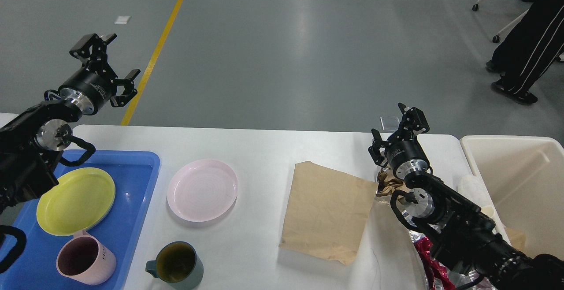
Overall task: Tidy desktop
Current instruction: 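Lift the left gripper up and away from the blue tray, then lower the left gripper onto the dark green mug, then close the left gripper on the dark green mug rim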
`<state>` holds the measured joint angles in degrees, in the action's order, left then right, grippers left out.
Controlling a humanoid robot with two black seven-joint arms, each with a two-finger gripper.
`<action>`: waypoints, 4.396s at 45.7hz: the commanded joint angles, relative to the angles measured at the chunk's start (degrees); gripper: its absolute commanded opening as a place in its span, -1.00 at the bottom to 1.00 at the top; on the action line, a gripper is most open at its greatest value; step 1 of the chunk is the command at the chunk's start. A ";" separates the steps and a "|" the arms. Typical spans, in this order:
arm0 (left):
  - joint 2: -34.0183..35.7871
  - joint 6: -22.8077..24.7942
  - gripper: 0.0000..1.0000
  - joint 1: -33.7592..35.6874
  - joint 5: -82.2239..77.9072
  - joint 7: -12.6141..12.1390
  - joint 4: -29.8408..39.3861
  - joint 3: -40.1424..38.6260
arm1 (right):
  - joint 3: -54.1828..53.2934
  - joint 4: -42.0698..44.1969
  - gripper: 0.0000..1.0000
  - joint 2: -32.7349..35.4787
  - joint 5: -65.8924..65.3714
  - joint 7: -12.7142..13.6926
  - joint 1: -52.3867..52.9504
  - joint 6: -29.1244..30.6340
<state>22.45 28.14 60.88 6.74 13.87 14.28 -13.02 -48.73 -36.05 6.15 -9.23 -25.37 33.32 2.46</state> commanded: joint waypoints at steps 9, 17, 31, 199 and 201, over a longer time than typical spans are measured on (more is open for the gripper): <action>-0.56 5.15 0.93 15.05 -0.50 0.02 1.71 43.05 | 0.04 0.02 1.00 0.00 0.09 -0.03 -0.01 0.00; -0.56 16.50 0.93 20.15 -0.68 -0.16 2.68 56.33 | 0.04 0.02 1.00 0.00 0.00 0.06 -0.01 0.00; -5.04 20.81 0.93 30.78 -7.09 -0.07 10.67 83.84 | 0.04 0.02 1.00 0.00 0.00 0.06 -0.01 0.00; -29.83 23.89 0.09 25.78 -4.29 -0.07 37.23 105.65 | 0.04 0.02 1.00 0.00 0.00 -0.03 0.07 0.00; -29.83 23.80 0.04 25.69 -3.06 -0.25 37.23 106.00 | 0.04 0.02 1.00 0.00 0.00 -0.03 -0.01 0.00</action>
<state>-7.38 51.96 86.77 1.40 13.78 51.49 92.56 -48.71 -36.03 6.15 -9.23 -25.37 33.32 2.46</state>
